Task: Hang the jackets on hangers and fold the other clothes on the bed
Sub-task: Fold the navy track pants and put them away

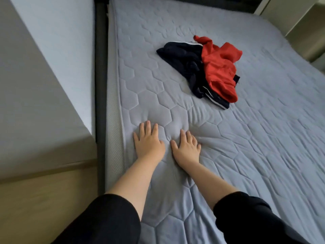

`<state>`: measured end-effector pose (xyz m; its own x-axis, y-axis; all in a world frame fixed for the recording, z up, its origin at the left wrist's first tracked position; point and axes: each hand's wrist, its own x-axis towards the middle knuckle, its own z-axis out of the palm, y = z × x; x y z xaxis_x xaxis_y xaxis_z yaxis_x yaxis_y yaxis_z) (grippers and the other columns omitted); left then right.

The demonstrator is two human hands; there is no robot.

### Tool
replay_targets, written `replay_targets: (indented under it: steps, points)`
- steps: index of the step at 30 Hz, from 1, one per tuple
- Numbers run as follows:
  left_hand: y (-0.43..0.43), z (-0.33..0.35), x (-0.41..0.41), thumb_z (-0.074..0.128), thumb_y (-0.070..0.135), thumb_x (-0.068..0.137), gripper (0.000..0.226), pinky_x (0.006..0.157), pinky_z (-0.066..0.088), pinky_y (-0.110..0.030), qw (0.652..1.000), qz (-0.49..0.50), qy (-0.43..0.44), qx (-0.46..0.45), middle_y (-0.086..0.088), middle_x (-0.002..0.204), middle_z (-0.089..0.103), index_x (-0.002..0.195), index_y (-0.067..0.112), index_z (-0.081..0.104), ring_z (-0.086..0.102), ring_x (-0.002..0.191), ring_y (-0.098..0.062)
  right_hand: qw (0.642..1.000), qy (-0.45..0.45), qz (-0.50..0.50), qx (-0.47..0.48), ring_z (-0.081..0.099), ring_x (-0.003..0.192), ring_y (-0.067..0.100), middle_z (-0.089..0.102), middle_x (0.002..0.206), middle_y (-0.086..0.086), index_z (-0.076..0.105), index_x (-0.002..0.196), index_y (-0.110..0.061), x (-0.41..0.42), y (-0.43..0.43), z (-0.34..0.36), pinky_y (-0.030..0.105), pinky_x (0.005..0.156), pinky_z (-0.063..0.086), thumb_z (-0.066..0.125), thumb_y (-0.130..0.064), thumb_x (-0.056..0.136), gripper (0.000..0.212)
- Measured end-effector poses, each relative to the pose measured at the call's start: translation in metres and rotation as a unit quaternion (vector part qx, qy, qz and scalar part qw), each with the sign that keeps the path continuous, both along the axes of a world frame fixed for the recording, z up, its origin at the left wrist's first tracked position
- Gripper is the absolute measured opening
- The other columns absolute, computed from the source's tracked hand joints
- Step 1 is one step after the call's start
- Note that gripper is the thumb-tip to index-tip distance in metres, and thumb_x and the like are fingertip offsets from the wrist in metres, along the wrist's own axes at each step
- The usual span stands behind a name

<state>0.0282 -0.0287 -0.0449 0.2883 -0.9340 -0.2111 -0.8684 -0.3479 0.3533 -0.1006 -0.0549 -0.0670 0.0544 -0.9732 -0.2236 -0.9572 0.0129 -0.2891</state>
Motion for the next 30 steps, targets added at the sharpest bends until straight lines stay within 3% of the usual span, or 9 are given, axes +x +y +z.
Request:
replay_targets:
  steps: [4,7,10,16,19,22,24,27,30]
  points:
    - [-0.003,0.01,-0.013,0.045,0.035,0.094,0.065,0.117,0.002,-0.047,0.995,0.029,0.09,0.026,0.002,0.161,-0.005,0.152,0.029,0.014,-0.009,0.147,-0.021,0.996,-0.065,-0.037,-0.057,0.035,0.13,0.024,0.044,0.14,0.004,0.046,0.136,-0.022,-0.01,-0.011,0.013,0.04,0.106,0.026,0.043,-0.038,0.095,0.044]
    - [-0.01,0.005,-0.006,0.046,0.038,0.094,0.068,0.117,-0.001,-0.049,0.995,-0.001,0.089,0.049,0.003,0.16,-0.011,0.152,0.032,0.01,-0.015,0.146,-0.023,0.988,-0.124,-0.056,-0.078,0.039,0.123,0.029,0.047,0.131,0.01,0.058,0.122,-0.015,-0.014,-0.044,0.026,0.039,0.102,0.032,0.045,-0.027,0.096,0.032]
    - [-0.023,0.002,0.001,0.046,0.042,0.094,0.069,0.115,-0.003,-0.051,0.994,-0.025,0.095,0.047,0.002,0.16,-0.012,0.152,0.033,0.01,-0.016,0.146,-0.023,0.987,-0.11,-0.038,-0.111,0.032,0.131,0.032,0.038,0.141,0.013,0.059,0.124,-0.014,-0.02,-0.09,0.039,0.039,0.107,0.03,0.049,-0.023,0.093,0.034]
    - [-0.047,0.003,0.018,0.049,0.035,0.095,0.061,0.115,-0.007,-0.047,0.978,-0.051,0.201,0.03,0.003,0.16,-0.01,0.15,0.034,0.021,-0.016,0.146,-0.017,0.999,-0.005,-0.019,-0.049,0.007,0.144,0.032,0.005,0.16,0.01,0.054,0.133,-0.03,-0.032,-0.174,0.052,0.044,0.112,0.028,0.045,-0.028,0.093,0.041]
    - [-0.055,-0.002,0.024,0.047,0.033,0.096,0.06,0.116,-0.008,-0.043,0.973,-0.068,0.218,0.031,0.003,0.16,-0.011,0.15,0.034,0.02,-0.017,0.145,-0.015,0.999,0.015,-0.006,-0.027,0.005,0.144,0.03,0.0,0.161,0.005,0.048,0.139,-0.03,-0.027,-0.198,0.048,0.043,0.115,0.024,0.048,-0.031,0.092,0.046]
    - [-0.059,-0.009,0.024,0.046,0.035,0.096,0.062,0.116,-0.008,-0.042,0.977,-0.076,0.199,0.027,0.003,0.16,-0.013,0.151,0.035,0.017,-0.018,0.145,-0.015,1.0,-0.001,-0.026,-0.005,0.019,0.141,0.034,0.016,0.158,0.007,0.037,0.146,-0.014,-0.023,-0.211,0.037,0.043,0.113,0.026,0.049,-0.035,0.093,0.058]
    - [-0.059,-0.014,0.021,0.047,0.037,0.095,0.064,0.116,-0.008,-0.042,0.982,-0.076,0.172,0.022,0.004,0.16,-0.013,0.151,0.036,0.015,-0.018,0.145,-0.016,0.999,-0.028,-0.045,-0.009,0.035,0.133,0.035,0.035,0.148,0.013,0.043,0.141,-0.007,-0.026,-0.211,0.031,0.04,0.108,0.034,0.053,-0.037,0.092,0.059]
    - [-0.061,-0.012,0.021,0.051,0.037,0.093,0.066,0.116,-0.008,-0.042,0.98,-0.067,0.187,0.011,0.005,0.16,-0.012,0.15,0.037,0.017,-0.017,0.145,-0.015,0.996,-0.065,-0.02,-0.065,0.056,0.111,0.032,0.061,0.121,0.016,0.068,0.112,-0.004,-0.029,-0.202,0.033,0.03,0.089,0.042,0.06,-0.031,0.091,0.035]
    - [-0.06,-0.007,0.023,0.055,0.026,0.092,0.06,0.117,-0.005,-0.039,0.959,-0.031,0.28,-0.035,0.005,0.16,0.002,0.147,0.032,0.031,-0.008,0.147,-0.01,0.989,-0.135,0.0,-0.059,0.064,0.087,0.02,0.072,0.097,0.015,0.076,0.094,-0.004,-0.017,-0.175,0.049,0.02,0.066,0.041,0.065,-0.018,0.089,0.018]
